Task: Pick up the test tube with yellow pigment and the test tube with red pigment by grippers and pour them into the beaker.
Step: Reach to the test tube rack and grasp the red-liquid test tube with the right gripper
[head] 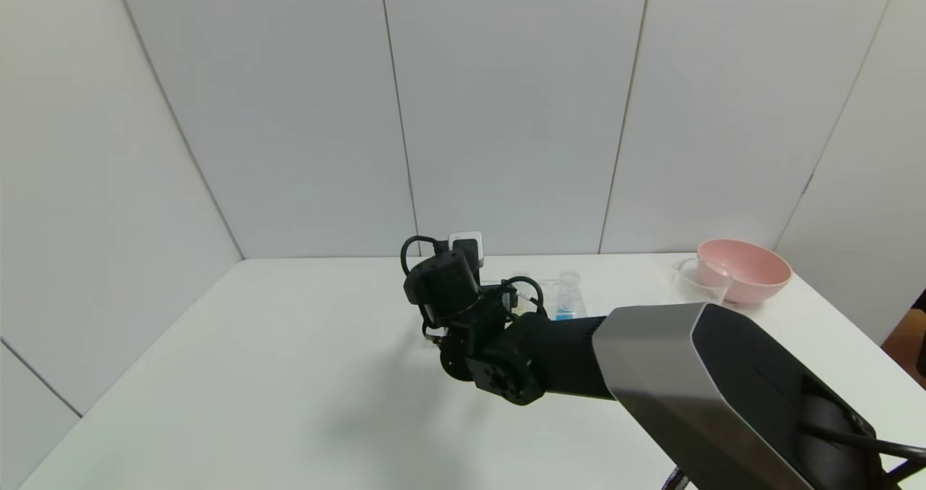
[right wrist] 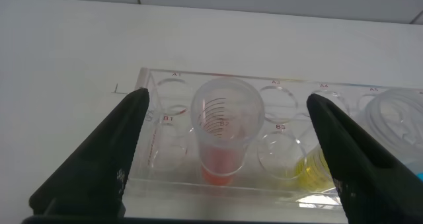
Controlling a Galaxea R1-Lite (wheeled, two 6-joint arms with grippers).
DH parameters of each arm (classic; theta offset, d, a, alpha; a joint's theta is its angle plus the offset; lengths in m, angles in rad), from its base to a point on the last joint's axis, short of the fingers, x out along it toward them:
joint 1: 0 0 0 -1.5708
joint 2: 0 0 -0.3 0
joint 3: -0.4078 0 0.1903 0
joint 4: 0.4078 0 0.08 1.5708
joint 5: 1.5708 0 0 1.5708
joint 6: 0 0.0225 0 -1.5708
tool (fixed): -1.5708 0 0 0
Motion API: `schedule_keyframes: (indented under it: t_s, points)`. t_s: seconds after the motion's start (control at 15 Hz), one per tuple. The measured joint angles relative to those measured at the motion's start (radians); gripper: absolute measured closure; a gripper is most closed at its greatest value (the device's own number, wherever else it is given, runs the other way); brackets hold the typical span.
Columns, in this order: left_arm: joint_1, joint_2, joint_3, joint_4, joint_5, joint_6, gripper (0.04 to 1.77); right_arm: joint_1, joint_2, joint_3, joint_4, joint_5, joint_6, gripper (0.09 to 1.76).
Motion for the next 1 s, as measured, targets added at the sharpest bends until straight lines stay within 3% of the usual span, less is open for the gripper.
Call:
schedule_keyframes:
  t_s: [0.2, 0.4, 0.67, 0.73, 1.0]
  points:
    - [0.0, 0.0, 0.0, 0.0, 0.0, 0.0, 0.09, 0.0, 0.0, 0.005, 0.0, 0.0, 0.001, 0.14]
    - [0.0, 0.0, 0.0, 0.0, 0.0, 0.0, 0.09, 0.001, -0.001, 0.011, 0.0, 0.001, 0.002, 0.66]
    - [0.0, 0.0, 0.0, 0.0, 0.0, 0.0, 0.09, 0.001, -0.003, 0.017, 0.0, 0.0, 0.003, 1.11]
    - [0.0, 0.0, 0.0, 0.0, 0.0, 0.0, 0.09, 0.001, -0.004, 0.021, -0.001, 0.0, 0.003, 1.34]
    - [0.0, 0.0, 0.0, 0.0, 0.0, 0.0, 0.09, 0.001, -0.008, 0.036, -0.006, -0.001, 0.004, 1.34]
